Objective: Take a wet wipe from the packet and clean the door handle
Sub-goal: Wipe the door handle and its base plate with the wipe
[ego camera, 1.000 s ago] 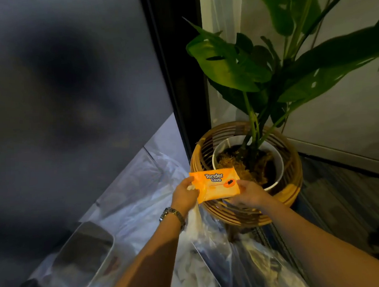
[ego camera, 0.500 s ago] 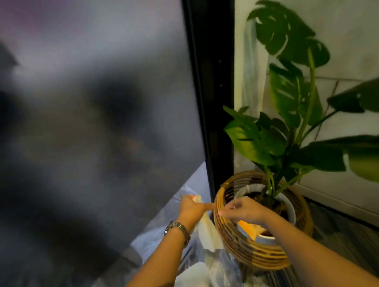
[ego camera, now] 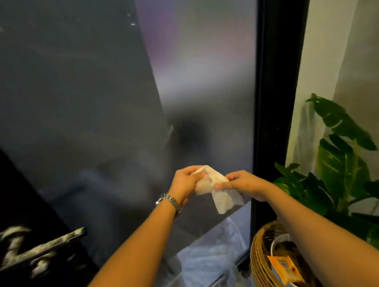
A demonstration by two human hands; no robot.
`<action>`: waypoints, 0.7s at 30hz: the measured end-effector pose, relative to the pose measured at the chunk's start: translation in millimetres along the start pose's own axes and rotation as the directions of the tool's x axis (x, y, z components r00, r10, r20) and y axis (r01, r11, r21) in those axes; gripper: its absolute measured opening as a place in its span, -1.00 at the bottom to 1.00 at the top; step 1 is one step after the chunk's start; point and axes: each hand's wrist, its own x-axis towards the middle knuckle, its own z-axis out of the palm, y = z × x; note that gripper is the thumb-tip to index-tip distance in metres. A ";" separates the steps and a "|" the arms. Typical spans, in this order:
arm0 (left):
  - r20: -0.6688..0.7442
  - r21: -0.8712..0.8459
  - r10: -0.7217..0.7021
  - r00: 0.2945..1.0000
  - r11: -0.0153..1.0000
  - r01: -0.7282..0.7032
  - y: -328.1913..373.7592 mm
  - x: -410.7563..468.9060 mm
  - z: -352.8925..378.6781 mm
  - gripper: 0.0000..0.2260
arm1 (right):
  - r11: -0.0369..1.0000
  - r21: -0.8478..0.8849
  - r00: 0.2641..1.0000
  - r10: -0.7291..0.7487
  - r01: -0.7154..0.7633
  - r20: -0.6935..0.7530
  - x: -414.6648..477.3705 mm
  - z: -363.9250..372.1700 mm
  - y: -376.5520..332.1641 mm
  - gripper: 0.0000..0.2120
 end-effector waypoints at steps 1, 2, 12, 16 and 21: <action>-0.044 0.000 0.018 0.999 1.000 -0.018 6.9 -5.3 -8.7 -0.82 | 0.999 0.044 1.000 -0.024 0.023 0.009 -0.6 1.4 -9.1 -0.83; -0.074 0.023 0.035 0.997 0.999 -0.033 13.6 -11.2 -16.8 -0.83 | 0.995 0.095 0.999 -0.042 0.040 0.016 -0.5 2.2 -16.3 -0.86; -0.231 -0.019 -0.070 0.970 0.998 0.068 48.2 -70.1 -88.2 -0.71 | 0.946 0.272 0.980 -0.194 0.174 0.049 -10.7 32.5 -74.1 -0.80; -0.253 -0.066 -0.115 0.961 0.993 0.101 54.6 -91.8 -111.5 -0.58 | 0.956 0.197 0.967 -0.238 0.217 0.091 -9.1 53.9 -94.1 -0.70; -0.202 -0.023 -0.163 0.966 0.987 0.162 53.4 -119.1 -132.9 -0.47 | 0.942 0.277 0.927 -0.266 0.191 0.265 -7.8 84.9 -118.9 -0.55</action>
